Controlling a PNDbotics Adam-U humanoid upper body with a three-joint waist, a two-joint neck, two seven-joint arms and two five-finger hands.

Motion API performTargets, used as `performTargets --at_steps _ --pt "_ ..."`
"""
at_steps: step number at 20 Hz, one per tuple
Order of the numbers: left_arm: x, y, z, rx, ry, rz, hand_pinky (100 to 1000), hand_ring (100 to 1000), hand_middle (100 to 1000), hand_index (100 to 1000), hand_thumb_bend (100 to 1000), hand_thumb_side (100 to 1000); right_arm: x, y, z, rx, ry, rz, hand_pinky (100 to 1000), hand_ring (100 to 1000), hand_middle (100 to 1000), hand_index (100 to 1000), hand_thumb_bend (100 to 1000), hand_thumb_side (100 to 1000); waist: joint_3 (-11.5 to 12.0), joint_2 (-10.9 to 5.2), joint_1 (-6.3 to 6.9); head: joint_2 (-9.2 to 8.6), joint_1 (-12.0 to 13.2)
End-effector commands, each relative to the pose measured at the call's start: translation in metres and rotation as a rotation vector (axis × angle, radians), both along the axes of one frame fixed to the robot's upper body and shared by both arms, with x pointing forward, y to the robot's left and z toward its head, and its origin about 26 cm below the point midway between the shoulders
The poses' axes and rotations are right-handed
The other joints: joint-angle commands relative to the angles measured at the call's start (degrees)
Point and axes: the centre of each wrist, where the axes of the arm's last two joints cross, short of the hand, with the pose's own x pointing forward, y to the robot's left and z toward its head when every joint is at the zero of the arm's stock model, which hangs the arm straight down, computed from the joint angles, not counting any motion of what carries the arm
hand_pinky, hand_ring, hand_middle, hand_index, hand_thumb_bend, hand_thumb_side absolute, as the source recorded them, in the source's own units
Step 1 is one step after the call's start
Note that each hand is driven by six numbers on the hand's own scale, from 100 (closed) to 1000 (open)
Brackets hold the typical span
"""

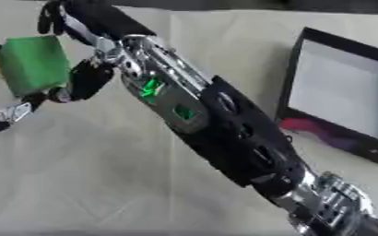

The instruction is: Pick up the objects with one hand, pass them to the other hand, and then place them into the box on the other side of the table.

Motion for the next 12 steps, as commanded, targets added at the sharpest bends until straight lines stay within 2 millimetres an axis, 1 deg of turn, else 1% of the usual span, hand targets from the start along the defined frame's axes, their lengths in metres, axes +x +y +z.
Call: performTargets --at_steps 1,6,8,9,11,12 --pt "-0.0007 -0.0016 0.0068 0.005 -0.009 -0.032 470 303 297 377 591 100 -0.0023 0.0014 0.0065 0.033 -0.023 0.018 809 634 608 709 563 198 0.16 -0.77 0.32 -0.27 0.08" --pt "-0.0009 -0.0036 0.0074 -0.012 0.007 -0.084 466 303 297 377 588 100 -0.0002 0.0025 0.0035 0.05 -0.01 0.034 805 611 583 688 529 219 0.28 -0.7 0.2 -0.11 0.25" --pt "-0.001 -0.0039 0.0078 -0.021 0.006 -0.095 465 303 297 377 585 100 0.0 0.0028 0.003 0.049 -0.01 0.045 799 584 541 652 536 206 0.33 -0.7 0.17 -0.09 0.28" --pt "-0.0009 -0.0041 0.0079 -0.024 0.006 -0.099 465 304 298 379 583 100 -0.0002 0.0028 0.0031 0.052 -0.01 0.051 795 563 494 607 547 185 0.35 -0.69 0.15 -0.05 0.3" --pt "-0.0007 -0.0041 0.0075 -0.028 0.01 -0.102 469 308 304 384 587 100 -0.0004 0.0024 0.0031 0.063 -0.01 0.065 789 539 440 549 569 149 0.37 -0.66 0.12 0.0 0.29" --pt "-0.0005 -0.0038 0.0071 -0.029 0.013 -0.102 483 318 314 395 591 100 -0.0002 0.0019 0.0031 0.072 -0.009 0.071 778 496 348 460 681 100 0.38 -0.64 0.11 0.04 0.29"
